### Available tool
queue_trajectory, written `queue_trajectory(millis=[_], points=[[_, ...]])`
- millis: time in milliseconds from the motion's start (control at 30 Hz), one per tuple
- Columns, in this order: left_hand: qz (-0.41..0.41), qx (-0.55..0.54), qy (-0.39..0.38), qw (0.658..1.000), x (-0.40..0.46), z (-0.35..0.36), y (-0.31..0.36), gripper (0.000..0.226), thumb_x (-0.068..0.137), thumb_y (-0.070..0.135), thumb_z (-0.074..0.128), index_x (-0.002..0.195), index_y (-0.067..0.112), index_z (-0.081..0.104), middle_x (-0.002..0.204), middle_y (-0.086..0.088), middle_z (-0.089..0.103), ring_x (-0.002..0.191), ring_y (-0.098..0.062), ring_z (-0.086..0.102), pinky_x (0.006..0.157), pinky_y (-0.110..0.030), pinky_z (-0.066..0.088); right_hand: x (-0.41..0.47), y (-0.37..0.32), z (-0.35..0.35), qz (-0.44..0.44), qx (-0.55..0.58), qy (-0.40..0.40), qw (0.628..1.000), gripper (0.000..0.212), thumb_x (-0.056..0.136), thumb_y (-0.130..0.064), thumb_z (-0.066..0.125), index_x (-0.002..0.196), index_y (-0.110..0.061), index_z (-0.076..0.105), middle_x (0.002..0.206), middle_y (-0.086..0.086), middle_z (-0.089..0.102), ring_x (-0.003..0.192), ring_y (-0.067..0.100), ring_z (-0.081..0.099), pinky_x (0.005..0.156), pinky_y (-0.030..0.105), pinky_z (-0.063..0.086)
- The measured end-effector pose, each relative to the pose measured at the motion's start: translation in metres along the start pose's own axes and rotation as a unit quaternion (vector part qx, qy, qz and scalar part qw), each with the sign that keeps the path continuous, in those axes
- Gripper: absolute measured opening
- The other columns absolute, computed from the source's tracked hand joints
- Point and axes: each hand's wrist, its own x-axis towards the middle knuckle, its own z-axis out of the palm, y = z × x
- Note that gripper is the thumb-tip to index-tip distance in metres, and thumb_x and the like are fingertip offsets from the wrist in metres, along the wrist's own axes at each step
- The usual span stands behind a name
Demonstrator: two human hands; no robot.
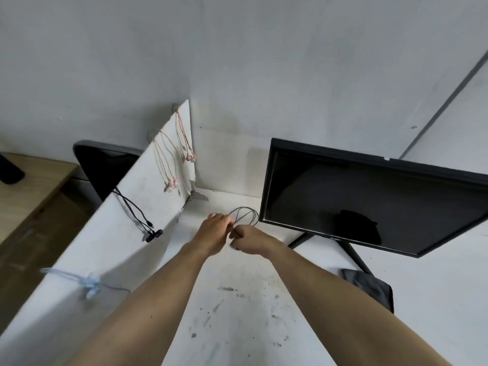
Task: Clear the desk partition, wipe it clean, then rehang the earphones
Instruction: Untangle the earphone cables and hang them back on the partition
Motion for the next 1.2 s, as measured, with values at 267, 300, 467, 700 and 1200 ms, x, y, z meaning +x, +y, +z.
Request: queue_trajectory(millis=[267, 300, 467, 700, 1200], points=[[0.009, -0.139, 0.054, 0.989, -0.04, -0.116, 0.073, 0.017, 0.104, 0.025, 0.043, 0.104, 0.012, 0.055, 0.093, 0.0, 0.058, 0.083, -0.02, 0.052, 0.067, -0.03, 0.033, -0.109, -0.073, -0.075, -0.05, 0.141, 0.072, 0.986, 0.015, 0.094, -0.017, 0.06, 0.097, -0.004, 0.068, 0.066, 0.004, 0.049, 0.048, 0.015, 0.048, 0.051, 0.026, 0.039], [0.014, -0.143, 0.066, 0.987, -0.048, -0.132, 0.083, 0.02, 0.104, 0.025, 0.043, 0.105, 0.011, 0.057, 0.093, -0.001, 0.059, 0.083, -0.02, 0.052, 0.066, -0.029, 0.031, -0.127, -0.083, -0.083, -0.069, 0.174, 0.077, 0.979, 0.016, 0.095, -0.017, 0.06, 0.1, -0.003, 0.068, 0.064, 0.003, 0.046, 0.048, 0.016, 0.046, 0.05, 0.027, 0.037], [0.028, -0.206, 0.111, 0.972, -0.081, -0.175, 0.113, 0.022, 0.103, 0.029, 0.043, 0.094, 0.017, 0.059, 0.076, 0.001, 0.057, 0.065, -0.019, 0.051, 0.053, -0.028, 0.036, -0.195, -0.111, -0.098, -0.127, 0.321, 0.043, 0.938, 0.022, 0.101, -0.02, 0.054, 0.117, -0.012, 0.066, 0.063, 0.001, 0.039, 0.054, 0.017, 0.041, 0.054, 0.028, 0.034], [0.069, -0.189, 0.147, 0.969, -0.117, -0.204, 0.132, 0.021, 0.1, 0.031, 0.049, 0.091, 0.021, 0.065, 0.069, 0.007, 0.056, 0.056, -0.011, 0.045, 0.05, -0.015, 0.033, -0.245, -0.112, -0.082, -0.095, 0.232, 0.09, 0.964, 0.031, 0.103, -0.034, 0.051, 0.106, -0.007, 0.067, 0.064, -0.001, 0.033, 0.048, 0.013, 0.026, 0.043, 0.025, 0.016], [0.055, -0.185, 0.211, 0.958, -0.12, -0.232, 0.147, 0.021, 0.1, 0.031, 0.048, 0.087, 0.02, 0.06, 0.072, 0.003, 0.056, 0.061, -0.013, 0.045, 0.057, -0.024, 0.036, -0.288, -0.119, -0.118, -0.076, 0.152, 0.008, 0.985, 0.024, 0.103, -0.031, 0.051, 0.096, -0.011, 0.063, 0.063, -0.001, 0.04, 0.051, 0.012, 0.04, 0.052, 0.026, 0.03]])
